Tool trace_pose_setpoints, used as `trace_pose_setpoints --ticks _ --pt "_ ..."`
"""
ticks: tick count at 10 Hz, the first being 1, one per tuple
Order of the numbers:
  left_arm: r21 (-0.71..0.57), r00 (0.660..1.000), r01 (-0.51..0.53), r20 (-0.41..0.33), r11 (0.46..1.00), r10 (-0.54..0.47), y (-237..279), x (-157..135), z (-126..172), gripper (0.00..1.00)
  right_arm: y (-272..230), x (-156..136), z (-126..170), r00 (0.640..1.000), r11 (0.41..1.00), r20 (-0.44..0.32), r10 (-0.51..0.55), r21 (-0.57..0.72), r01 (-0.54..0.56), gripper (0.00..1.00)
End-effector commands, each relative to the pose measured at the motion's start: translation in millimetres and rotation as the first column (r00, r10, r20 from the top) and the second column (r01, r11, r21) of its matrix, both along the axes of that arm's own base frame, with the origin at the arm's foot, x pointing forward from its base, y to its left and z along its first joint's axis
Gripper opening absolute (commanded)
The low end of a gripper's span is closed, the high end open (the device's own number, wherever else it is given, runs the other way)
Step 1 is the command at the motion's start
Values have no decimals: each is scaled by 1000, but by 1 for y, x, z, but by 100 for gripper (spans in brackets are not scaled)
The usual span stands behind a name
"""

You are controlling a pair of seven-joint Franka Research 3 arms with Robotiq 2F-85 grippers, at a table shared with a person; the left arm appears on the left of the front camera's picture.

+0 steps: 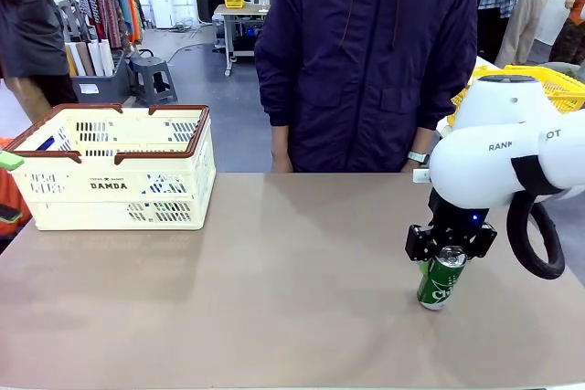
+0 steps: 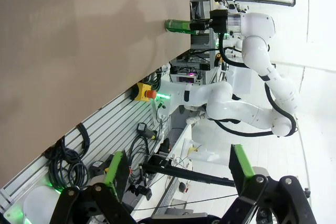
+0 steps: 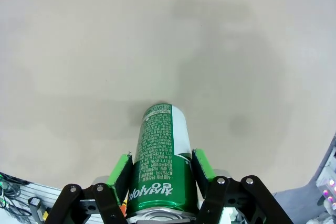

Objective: Place the drinks into the Shopping basket.
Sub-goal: Pick up one drink and place it into the Shopping basket.

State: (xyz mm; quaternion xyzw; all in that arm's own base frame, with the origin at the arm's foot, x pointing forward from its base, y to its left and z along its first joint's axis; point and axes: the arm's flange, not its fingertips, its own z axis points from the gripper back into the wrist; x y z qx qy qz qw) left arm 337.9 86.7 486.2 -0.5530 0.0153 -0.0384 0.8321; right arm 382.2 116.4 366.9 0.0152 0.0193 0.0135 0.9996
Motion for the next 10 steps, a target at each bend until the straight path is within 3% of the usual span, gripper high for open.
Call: trace_pose_setpoints --ticks 1,3,4,6,10 --pt "1 1000 9 -8 1000 -9 2 -3 1 100 3 3 35 1000 1000 -4 -24 20 24 0" --pt "1 1000 9 -8 1000 -9 2 -3 1 100 20 4 100 999 1000 18 -29 11 29 0" --pt "1 1000 9 -8 1000 -9 2 -3 1 100 38 8 117 1000 1000 25 18 3 -18 0" --pt "1 1000 9 -8 1000 -9 2 -3 1 100 99 25 124 992 986 1 129 104 -129 0" --pt "1 1000 9 -8 1000 -9 2 -3 1 100 268 64 107 947 947 -22 321 25 -320 0"
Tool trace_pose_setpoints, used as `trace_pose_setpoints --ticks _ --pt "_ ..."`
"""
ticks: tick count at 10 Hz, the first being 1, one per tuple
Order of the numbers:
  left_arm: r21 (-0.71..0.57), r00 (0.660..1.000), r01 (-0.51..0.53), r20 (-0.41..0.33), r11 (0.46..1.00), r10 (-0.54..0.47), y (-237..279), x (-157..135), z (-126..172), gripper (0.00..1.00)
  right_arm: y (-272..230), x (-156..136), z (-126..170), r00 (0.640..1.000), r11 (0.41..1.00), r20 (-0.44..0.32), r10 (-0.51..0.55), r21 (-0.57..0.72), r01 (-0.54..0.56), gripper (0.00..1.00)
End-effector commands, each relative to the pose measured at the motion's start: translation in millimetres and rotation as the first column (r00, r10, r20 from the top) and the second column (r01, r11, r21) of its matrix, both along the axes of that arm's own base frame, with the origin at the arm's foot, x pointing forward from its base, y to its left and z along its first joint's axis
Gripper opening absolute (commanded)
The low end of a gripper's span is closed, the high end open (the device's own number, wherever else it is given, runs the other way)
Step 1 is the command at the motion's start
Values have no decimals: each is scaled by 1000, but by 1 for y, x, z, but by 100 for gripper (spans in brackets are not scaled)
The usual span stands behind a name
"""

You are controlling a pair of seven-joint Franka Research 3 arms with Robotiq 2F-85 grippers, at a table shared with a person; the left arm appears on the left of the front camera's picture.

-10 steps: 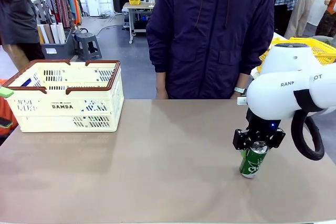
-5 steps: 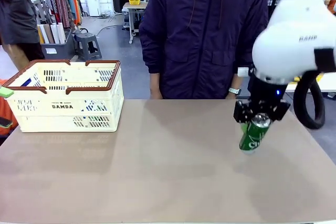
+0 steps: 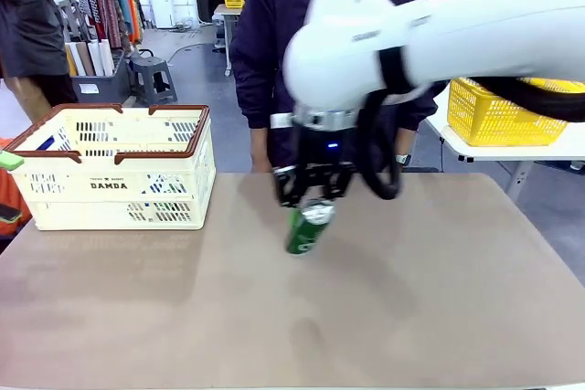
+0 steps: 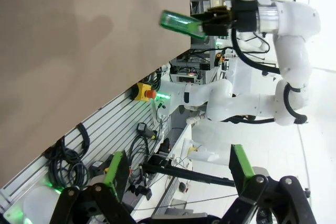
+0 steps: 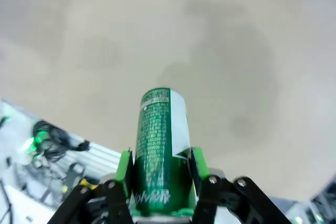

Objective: Place the drinks into the Shopping basket.
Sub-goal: Pick up one drink and place it into the Shopping basket.

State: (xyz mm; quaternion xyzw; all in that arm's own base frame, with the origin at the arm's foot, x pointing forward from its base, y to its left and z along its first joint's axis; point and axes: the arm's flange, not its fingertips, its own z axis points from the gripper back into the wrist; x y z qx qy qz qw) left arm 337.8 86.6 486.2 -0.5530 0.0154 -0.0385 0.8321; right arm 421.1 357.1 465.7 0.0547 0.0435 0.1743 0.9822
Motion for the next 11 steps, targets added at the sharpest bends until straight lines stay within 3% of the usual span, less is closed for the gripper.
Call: trace_pose_setpoints --ticks 1,4,9,10,11 --pt "1 1000 9 -8 1000 -9 2 -3 1 100 67 30 -6 998 995 17 60 -77 -59 0" --pt "1 1000 9 -8 1000 -9 2 -3 1 100 137 46 -46 986 979 -98 138 -137 -151 0" --pt "1 1000 9 -8 1000 -9 2 -3 1 100 147 55 -86 976 971 -140 164 -152 -185 0" --pt "1 1000 9 -8 1000 -9 2 -3 1 100 147 56 -87 976 971 -145 164 -150 -185 22" --pt "1 1000 9 -8 1000 -9 2 -3 1 100 148 55 -87 974 970 -152 166 -150 -189 78"
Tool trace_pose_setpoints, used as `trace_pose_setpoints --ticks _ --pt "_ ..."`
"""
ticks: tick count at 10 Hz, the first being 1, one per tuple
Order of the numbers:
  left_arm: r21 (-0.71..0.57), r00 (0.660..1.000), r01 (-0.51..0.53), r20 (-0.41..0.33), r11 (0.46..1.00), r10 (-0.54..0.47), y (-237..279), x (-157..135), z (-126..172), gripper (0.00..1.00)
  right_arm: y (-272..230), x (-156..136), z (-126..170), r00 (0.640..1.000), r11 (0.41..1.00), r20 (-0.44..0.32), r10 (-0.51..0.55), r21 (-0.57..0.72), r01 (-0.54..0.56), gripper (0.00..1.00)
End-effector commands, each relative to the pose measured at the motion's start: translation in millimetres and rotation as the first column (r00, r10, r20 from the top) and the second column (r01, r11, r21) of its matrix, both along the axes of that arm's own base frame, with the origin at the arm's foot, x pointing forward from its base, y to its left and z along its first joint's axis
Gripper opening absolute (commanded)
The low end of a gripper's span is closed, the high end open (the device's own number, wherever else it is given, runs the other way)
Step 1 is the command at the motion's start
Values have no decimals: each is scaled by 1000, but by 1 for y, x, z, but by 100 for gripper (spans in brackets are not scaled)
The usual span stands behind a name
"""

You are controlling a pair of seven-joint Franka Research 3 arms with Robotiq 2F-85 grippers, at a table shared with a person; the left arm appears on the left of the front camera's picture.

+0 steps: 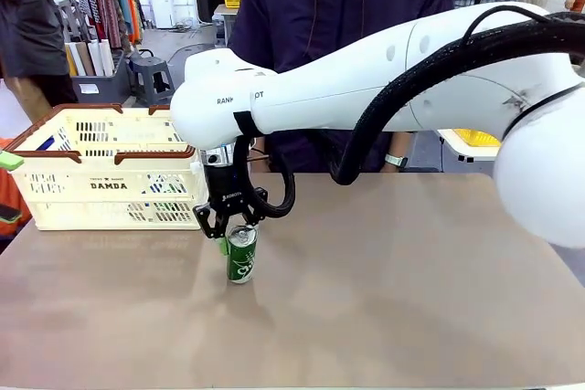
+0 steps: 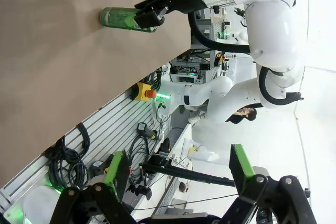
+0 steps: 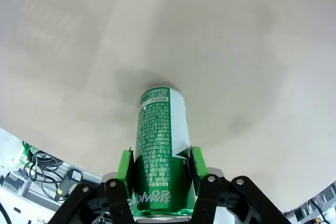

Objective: Place the drinks into the Shopping basket.
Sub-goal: Pick up one drink and place it into the Shopping basket.

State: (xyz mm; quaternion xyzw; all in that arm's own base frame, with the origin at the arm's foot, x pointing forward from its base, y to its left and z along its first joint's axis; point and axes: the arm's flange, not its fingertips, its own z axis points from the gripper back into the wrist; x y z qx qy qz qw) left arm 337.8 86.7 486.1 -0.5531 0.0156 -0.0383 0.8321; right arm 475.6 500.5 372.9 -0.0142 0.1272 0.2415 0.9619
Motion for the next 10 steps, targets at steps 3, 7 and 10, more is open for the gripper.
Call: trace_pose_setpoints --ticks 3,7,10 --pt "2 1000 9 -8 1000 -9 2 -3 1 100 4 1 8 1000 1000 -10 23 -1 -23 100" --pt "2 1000 9 -8 1000 -9 2 -3 1 100 -11 -7 43 1000 998 14 3 69 -4 100" --pt "2 1000 9 -8 1000 -9 2 -3 1 100 -101 -55 131 1000 983 21 -17 181 13 100"
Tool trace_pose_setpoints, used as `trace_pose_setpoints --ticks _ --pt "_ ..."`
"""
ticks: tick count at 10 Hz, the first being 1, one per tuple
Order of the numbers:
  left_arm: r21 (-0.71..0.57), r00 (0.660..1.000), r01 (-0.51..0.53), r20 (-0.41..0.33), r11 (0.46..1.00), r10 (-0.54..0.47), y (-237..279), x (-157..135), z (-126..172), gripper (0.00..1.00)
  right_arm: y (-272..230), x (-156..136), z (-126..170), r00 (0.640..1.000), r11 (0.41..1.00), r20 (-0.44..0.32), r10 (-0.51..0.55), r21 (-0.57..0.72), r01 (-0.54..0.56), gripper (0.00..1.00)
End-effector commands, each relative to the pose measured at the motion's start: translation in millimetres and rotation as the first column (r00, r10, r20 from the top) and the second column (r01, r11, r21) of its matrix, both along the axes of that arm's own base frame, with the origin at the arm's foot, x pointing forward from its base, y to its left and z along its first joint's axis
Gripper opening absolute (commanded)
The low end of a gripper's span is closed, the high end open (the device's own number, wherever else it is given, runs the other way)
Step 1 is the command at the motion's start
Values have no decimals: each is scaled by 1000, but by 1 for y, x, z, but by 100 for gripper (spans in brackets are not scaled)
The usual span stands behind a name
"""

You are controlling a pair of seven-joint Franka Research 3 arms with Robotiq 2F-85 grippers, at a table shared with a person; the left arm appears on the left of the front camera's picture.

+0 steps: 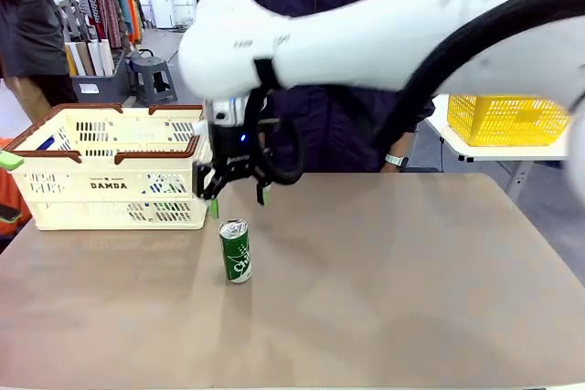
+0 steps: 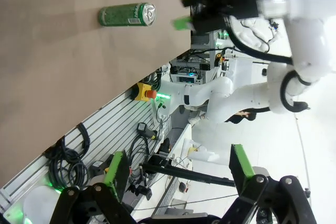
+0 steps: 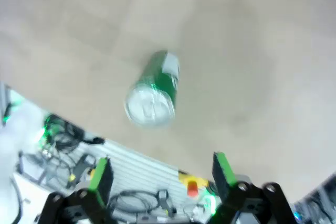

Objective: Place the drinks into the Shopping basket.
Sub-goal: Pick up one drink and place it into the Shopping basket.

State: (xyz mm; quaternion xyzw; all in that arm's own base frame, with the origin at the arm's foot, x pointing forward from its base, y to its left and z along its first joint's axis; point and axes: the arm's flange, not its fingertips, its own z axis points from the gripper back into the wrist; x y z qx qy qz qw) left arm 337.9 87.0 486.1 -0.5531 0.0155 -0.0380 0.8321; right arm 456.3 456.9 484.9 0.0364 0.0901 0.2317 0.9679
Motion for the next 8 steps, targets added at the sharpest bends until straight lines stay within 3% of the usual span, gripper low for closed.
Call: trace_pose_setpoints --ticks 1,3,4,7,8 --pt "2 1000 9 -8 1000 -9 2 -3 1 100 -110 -51 41 997 991 -68 28 135 -18 100" --pt "2 1000 9 -8 1000 -9 2 -3 1 100 -241 -80 64 989 946 -113 -98 298 127 100" --pt "2 1000 9 -8 1000 -9 2 -3 1 100 -320 -99 66 973 878 -131 -188 422 227 100" --pt "2 1000 9 -8 1000 -9 2 -3 1 100 -493 -132 51 951 580 -181 -252 758 298 100" --pt "2 1000 9 -8 1000 -9 2 -3 1 100 -544 -140 40 944 454 -197 -265 838 302 100"
